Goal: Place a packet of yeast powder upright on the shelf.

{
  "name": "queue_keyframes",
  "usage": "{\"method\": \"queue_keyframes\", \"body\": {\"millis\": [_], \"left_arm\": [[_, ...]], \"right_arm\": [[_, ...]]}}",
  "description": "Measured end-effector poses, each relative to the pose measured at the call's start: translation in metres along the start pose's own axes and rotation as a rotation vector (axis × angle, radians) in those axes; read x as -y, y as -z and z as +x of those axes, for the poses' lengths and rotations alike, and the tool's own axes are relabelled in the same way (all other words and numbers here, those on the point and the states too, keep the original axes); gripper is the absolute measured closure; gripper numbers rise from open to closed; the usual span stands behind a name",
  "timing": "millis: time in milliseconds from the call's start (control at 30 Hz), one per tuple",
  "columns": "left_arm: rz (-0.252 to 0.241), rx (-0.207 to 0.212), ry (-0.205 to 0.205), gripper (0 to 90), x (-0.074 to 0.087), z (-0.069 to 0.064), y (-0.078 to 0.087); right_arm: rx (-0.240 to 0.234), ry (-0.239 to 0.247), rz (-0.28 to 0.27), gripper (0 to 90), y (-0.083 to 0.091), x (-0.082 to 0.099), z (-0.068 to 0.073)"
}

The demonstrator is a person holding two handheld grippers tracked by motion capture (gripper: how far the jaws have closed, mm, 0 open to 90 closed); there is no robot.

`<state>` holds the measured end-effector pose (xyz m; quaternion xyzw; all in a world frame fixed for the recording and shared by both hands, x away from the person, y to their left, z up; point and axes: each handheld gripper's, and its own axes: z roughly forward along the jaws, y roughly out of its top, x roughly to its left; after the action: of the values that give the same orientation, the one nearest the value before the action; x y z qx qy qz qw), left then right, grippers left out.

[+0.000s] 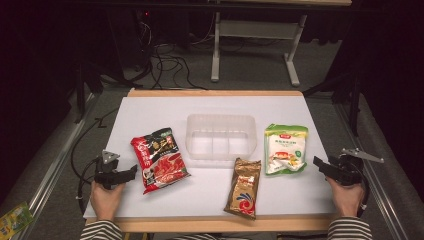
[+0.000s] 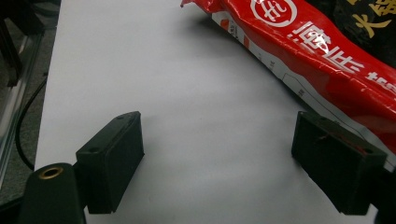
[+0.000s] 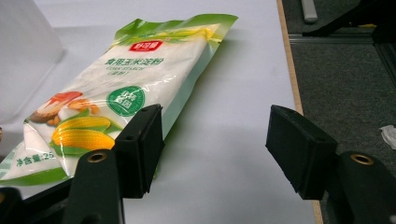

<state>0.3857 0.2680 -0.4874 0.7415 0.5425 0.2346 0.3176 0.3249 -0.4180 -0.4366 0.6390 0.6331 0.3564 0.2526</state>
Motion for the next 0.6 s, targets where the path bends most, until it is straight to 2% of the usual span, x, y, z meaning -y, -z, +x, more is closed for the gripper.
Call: {"method": "queue_keyframes", "body": {"millis": [200,367,600], "left_arm": [[-0.007,0.003,-0.009,18.7,0.000,0.000,0.000],[-0.008,0.003,-0.009,18.8,0.000,0.000,0.000],[-0.005,0.012,-0.016,19.2,0.000,0.000,0.001]], "right_arm": [[-0.008,-0.004,0.025,31.0,-0.003,-0.006,0.001],[-0.061,-0.008,0.050,27.1,-0.008,-0.012,0.002],[-0.111,-0.018,0.074,27.9,-0.014,-0.023,0.005]]}}
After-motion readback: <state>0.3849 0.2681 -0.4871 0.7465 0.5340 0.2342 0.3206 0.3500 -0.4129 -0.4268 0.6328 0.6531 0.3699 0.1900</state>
